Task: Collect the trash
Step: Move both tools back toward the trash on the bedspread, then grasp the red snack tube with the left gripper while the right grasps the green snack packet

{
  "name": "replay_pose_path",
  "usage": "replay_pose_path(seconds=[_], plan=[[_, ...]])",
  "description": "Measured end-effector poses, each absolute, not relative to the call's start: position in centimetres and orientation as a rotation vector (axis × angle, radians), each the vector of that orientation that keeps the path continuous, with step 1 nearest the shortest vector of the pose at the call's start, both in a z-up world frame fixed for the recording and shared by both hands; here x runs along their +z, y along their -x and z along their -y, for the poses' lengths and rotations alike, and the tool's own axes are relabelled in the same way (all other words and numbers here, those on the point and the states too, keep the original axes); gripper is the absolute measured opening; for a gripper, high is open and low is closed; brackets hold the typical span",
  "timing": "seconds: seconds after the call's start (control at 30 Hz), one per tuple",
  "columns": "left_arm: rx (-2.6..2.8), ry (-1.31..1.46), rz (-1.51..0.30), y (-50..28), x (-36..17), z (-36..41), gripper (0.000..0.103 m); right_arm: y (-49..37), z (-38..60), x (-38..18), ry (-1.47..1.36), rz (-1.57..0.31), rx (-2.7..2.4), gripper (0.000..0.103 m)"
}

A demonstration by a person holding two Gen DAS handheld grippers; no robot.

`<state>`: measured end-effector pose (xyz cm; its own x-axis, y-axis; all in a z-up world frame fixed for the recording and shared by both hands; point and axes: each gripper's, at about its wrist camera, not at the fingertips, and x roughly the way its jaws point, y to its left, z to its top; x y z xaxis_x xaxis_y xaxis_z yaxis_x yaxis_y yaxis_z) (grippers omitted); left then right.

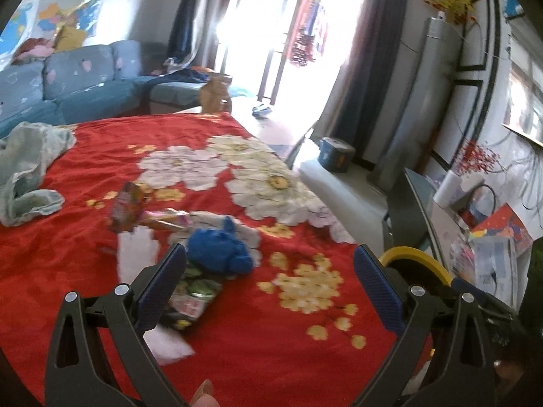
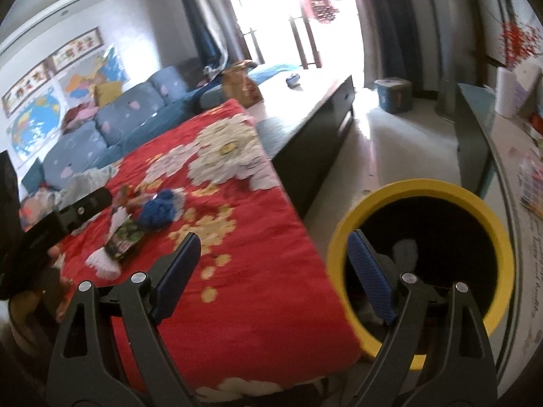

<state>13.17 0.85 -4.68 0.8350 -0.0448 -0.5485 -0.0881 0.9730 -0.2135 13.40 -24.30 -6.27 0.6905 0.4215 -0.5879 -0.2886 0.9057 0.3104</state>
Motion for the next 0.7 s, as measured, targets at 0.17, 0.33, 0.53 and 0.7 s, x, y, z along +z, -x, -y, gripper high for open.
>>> replay_pose_path(seconds=[0.17, 0.33, 0.53, 0.7], plan=[[0.090, 0.271, -0.575, -12.7, -4.8, -4.1, 0.096, -13.5, 21.3, -6.0, -0.174, -0.718, 0.463, 0.080], [0.156, 0.312, -0.568, -12.2, -4.8, -7.5, 0.096, -14.0, 18.1, -6.0, -0.160, -0.736, 0.525, 0.080], [0.242, 0.347, -0.563, -11.6, -5.0, -11.5, 0.096, -14.6, 14.1, -6.5, -0.151, -0.776, 0.593, 0.080], [0.289, 0.374, -0.583, -11.5, -5.7, -14.5, 0.095, -15.2, 11.3, -7.1, -0.156, -0.808, 0.633, 0.074]])
